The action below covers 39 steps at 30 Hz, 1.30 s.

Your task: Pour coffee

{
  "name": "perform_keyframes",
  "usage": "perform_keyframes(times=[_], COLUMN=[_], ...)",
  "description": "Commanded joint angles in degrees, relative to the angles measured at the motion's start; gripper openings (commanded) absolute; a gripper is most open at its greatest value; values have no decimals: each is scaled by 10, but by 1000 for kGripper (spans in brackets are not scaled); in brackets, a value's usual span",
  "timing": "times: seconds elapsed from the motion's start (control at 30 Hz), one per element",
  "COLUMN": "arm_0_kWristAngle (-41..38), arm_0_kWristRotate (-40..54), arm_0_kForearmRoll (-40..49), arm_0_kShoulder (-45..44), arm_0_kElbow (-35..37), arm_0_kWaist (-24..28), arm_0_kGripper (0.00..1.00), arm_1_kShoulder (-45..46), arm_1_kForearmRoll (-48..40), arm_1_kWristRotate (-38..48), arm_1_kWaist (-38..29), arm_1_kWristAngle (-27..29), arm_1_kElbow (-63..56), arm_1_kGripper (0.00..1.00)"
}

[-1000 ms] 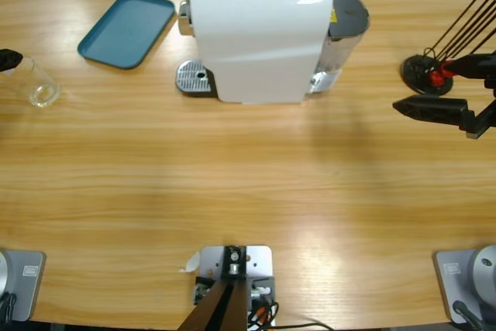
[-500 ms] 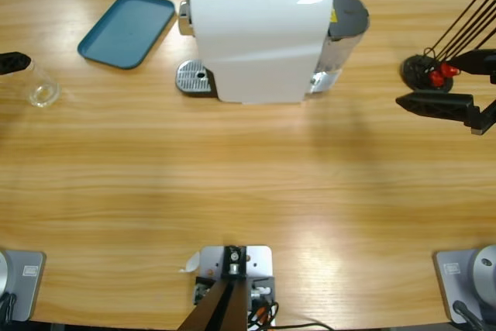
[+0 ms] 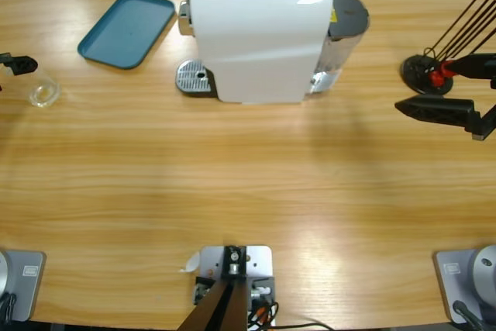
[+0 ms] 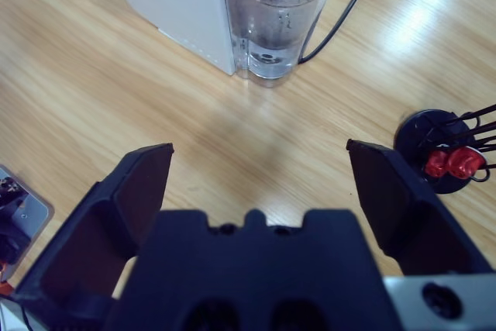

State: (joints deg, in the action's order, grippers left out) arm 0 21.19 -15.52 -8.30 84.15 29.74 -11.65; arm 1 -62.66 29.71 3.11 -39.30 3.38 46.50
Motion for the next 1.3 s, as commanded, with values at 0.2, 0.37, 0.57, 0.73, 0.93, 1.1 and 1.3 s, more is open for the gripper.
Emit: perform_keyframes(times=[0.2,0.37,0.57,0.73,0.93,1.1,1.3], arm_0_kWristAngle=[-41,-60,-74,-75,-89,-107,-138], arm_0_kWristRotate=[0,1,1,1,8,17,23], arm_0_kForearmRoll=[-48,-64,-68,-71,-74,-74,-74], arm_0_kShoulder=[87,112,130,131,131,129,125], arm_0_kElbow=[-4,2,8,8,8,8,8], arm_0_kWaist=[48,60,62,70,72,73,70], arm_0_kGripper=[996,996,996,996,564,264,262], arm_1_kShoulder=[15,13,10,10,10,10,11], arm_1_kForearmRoll=[-8,-8,-10,-13,-18,-18,-22], arm_1_kWristRotate=[-7,-7,-7,-7,-7,-8,-9], arm_1_kWaist=[5,5,5,5,5,5,5], arm_1_kWristAngle=[-7,-7,-7,-9,-10,-12,-12], arm_1_kElbow=[-20,-20,-21,-22,-25,-25,-26], arm_1_kGripper=[1000,1000,1000,1000,1000,1000,1000])
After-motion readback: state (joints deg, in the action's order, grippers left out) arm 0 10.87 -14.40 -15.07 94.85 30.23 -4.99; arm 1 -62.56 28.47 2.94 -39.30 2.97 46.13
